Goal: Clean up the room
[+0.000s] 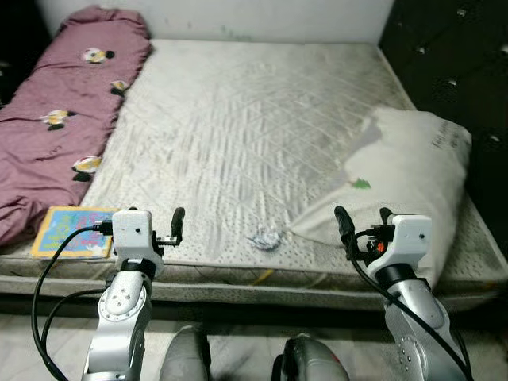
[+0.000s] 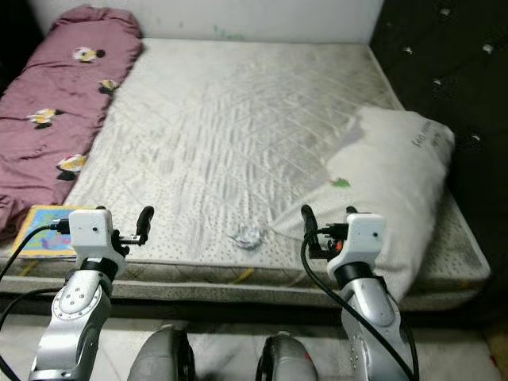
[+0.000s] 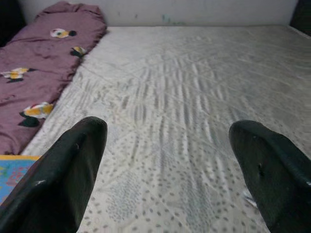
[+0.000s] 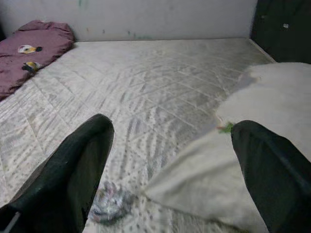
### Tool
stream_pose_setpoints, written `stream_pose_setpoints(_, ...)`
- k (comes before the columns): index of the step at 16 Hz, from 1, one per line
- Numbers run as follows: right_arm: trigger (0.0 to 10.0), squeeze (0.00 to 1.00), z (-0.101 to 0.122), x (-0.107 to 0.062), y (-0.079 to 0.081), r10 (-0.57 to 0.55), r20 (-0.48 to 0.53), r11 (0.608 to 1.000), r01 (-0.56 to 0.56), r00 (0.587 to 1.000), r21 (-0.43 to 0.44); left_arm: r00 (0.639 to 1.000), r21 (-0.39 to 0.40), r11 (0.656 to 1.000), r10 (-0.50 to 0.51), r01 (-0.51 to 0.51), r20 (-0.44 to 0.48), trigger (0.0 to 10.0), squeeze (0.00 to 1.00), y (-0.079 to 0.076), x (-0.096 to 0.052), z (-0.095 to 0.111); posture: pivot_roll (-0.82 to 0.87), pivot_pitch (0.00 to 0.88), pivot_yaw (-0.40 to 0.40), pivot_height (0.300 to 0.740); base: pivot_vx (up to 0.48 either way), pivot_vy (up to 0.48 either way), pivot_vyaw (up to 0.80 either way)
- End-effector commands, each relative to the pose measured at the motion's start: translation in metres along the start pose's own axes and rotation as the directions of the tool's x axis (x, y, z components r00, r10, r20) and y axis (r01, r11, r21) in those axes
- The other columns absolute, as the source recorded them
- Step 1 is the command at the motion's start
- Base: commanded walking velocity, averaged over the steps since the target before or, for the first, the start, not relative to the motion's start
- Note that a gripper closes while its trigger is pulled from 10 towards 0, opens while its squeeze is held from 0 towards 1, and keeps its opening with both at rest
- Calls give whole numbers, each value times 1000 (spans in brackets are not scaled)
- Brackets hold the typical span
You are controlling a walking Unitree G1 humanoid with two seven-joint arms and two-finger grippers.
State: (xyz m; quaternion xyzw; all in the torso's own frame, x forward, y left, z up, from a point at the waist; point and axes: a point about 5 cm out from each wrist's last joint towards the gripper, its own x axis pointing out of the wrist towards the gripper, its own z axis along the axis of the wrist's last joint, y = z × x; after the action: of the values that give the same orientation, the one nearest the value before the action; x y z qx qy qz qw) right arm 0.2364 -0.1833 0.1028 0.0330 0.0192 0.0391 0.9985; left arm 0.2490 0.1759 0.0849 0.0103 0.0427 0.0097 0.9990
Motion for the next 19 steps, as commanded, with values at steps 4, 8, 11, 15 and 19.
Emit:
stream_pose_setpoints(4,10000,0,-2,-1,1,12,-17,1000,-12,1000,-2,1000,5,1000,0,0,2,10000,0,3,-2,2,-28,112,-18,660,0,0,0)
stream_pose_setpoints(8,10000,0,0,4,4,26,-7,1000,-26,1000,-3,1000,-8,1000,-19,19,9,10000,0,3,-1,5,-33,132,-3,660,67,0,0)
stream_pose_setpoints(11,10000,0,2,7,5,49,1,998,-49,999,-28,1000,-9,1000,-28,28,5,10000,0,2,0,4,-35,132,-8,660,282,0,0)
stream_pose_setpoints(15,10000,0,2,7,5,54,-2,998,-54,999,-32,1000,-12,1000,-25,25,1,10000,0,2,-1,4,-34,136,-11,660,286,0,0)
stream_pose_setpoints(19,10000,0,2,8,5,58,1,997,-58,998,-41,1000,-13,999,-31,31,-2,10000,0,2,-1,3,-36,132,-8,660,290,0,0)
